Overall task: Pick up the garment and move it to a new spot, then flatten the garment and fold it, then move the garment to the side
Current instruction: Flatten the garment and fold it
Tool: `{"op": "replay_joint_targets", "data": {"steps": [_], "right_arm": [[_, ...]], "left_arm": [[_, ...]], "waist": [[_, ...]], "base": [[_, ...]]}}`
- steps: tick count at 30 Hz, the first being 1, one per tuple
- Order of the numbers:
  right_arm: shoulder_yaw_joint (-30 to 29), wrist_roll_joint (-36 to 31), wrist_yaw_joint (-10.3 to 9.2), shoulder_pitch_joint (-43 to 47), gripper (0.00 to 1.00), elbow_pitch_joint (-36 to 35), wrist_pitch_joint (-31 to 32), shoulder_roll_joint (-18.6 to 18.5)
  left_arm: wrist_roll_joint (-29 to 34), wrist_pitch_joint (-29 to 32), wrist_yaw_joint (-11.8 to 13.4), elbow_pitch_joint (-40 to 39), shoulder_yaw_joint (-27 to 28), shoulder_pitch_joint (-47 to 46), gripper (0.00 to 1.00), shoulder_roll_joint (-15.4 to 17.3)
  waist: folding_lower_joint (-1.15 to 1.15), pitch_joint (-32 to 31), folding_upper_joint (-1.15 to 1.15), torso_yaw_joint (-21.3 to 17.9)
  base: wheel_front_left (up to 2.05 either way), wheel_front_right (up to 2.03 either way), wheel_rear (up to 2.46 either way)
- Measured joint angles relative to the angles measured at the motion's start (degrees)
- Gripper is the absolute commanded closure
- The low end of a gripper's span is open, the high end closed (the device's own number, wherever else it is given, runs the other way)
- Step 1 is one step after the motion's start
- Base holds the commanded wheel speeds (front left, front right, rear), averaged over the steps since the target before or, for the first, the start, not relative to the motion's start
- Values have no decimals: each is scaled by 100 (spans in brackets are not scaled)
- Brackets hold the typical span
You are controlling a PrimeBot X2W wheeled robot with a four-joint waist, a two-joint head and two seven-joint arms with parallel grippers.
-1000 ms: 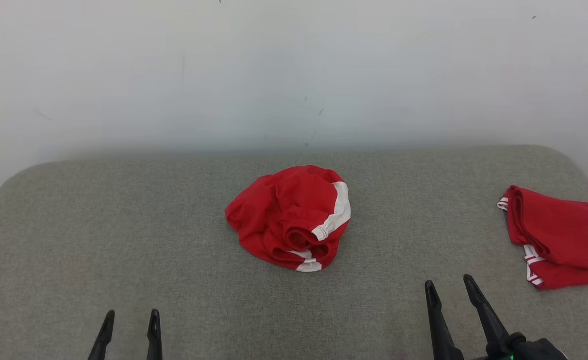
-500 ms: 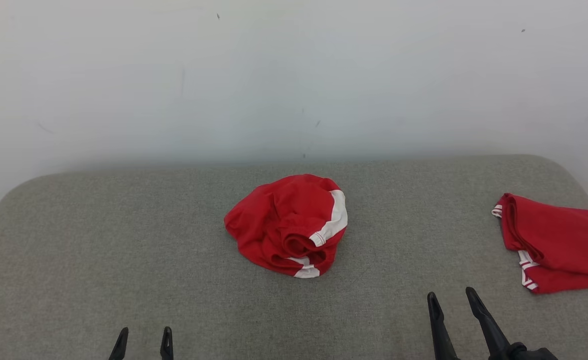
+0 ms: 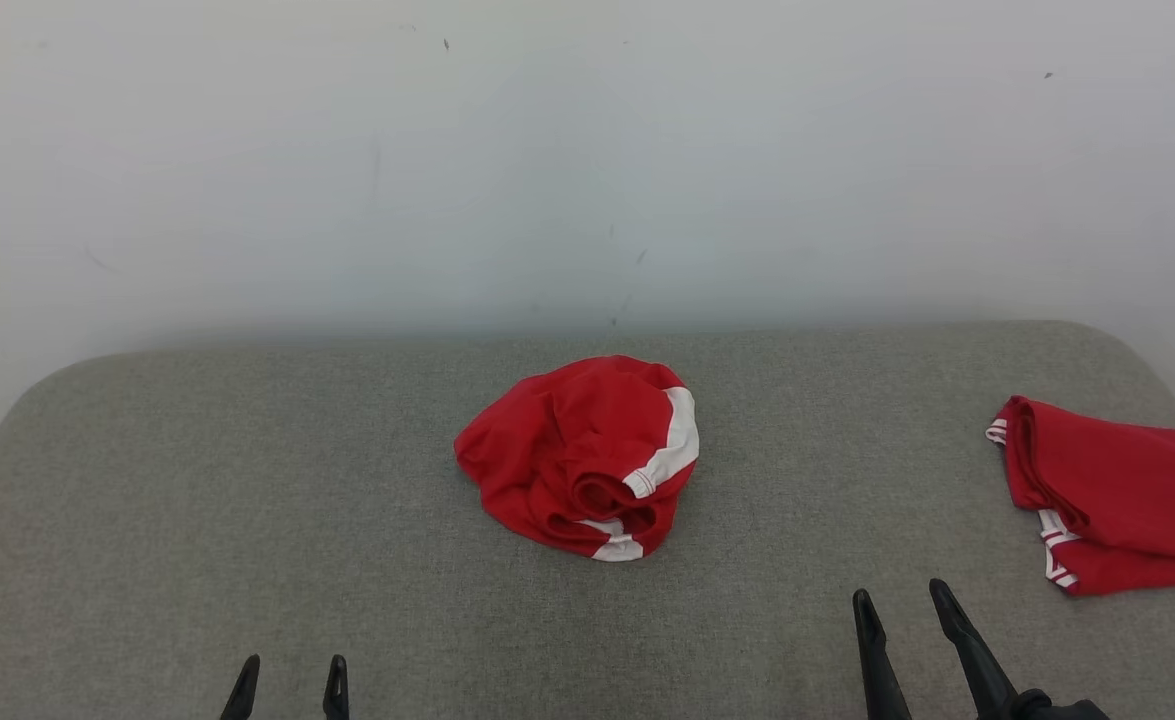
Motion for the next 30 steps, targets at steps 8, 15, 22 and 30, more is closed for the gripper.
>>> {"op": "replay_joint_targets", "data": {"steps": [8, 15, 22, 30], "right_arm": [[1, 1, 0, 13, 0, -8, 0, 0], [22, 0, 0, 15, 0, -3, 0, 1], [45, 1, 0, 13, 0, 12, 0, 1], [36, 0, 0, 7, 0, 15, 0, -1]], "left_arm": [[29, 0, -42, 21, 19, -1, 0, -24], [77, 0, -51, 26, 5, -1, 0, -32], [90, 0, -57, 37, 3, -5, 0, -37], [141, 0, -77, 80, -43, -40, 0, -43]], "waist": [[0, -11, 0, 20], [0, -16, 0, 19], [0, 23, 0, 10], [0, 52, 0, 15]], "base": [[0, 0, 0], [0, 0, 0], [0, 0, 0], [0, 0, 0]]}}
